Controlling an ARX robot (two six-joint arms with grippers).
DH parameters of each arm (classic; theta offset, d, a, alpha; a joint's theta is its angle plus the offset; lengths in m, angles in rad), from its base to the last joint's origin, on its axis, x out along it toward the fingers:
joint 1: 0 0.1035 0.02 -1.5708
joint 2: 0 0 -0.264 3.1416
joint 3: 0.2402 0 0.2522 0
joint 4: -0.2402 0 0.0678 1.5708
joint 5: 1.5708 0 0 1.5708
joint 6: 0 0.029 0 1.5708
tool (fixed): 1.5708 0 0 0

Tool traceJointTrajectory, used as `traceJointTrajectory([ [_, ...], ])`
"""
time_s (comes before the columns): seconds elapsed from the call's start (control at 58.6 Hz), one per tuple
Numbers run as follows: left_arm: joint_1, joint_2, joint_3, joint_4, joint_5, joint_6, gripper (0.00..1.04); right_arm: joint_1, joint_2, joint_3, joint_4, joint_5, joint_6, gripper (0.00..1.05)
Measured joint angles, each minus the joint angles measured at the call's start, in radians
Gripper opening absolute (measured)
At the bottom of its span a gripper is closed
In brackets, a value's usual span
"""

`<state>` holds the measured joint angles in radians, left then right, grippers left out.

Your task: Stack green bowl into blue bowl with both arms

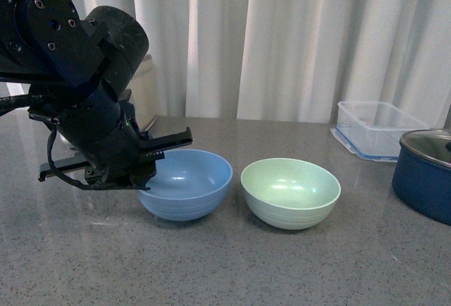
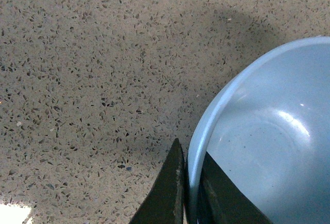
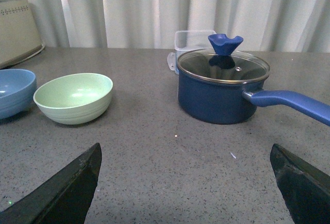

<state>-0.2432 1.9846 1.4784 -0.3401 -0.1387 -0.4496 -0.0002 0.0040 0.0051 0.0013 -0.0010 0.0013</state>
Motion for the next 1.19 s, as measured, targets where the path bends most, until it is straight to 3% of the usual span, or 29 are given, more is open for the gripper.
traceJointTrajectory([
  [0.409, -0.003, 0.039, 0.021, 0.006, 0.003, 0.004, 0.04, 0.000, 0.000, 0.000, 0.000, 0.000, 0.000, 0.95],
  [0.495, -0.003, 0.040, 0.022, 0.007, 0.010, 0.011, 0.24, 0.000, 0.000, 0.000, 0.000, 0.000, 0.000, 0.95],
  [0.597, -0.003, 0.040, 0.022, 0.008, 0.011, 0.014, 0.38, 0.000, 0.000, 0.000, 0.000, 0.000, 0.000, 0.95],
  [0.751, -0.001, 0.021, -0.004, 0.025, 0.010, 0.020, 0.68, 0.000, 0.000, 0.000, 0.000, 0.000, 0.000, 0.95],
  [0.904, 0.001, -0.106, -0.125, 0.114, -0.047, 0.075, 0.98, 0.000, 0.000, 0.000, 0.000, 0.000, 0.000, 0.95],
  [1.194, 0.006, -0.468, -0.453, 0.288, -0.145, 0.266, 0.98, 0.000, 0.000, 0.000, 0.000, 0.000, 0.000, 0.95],
])
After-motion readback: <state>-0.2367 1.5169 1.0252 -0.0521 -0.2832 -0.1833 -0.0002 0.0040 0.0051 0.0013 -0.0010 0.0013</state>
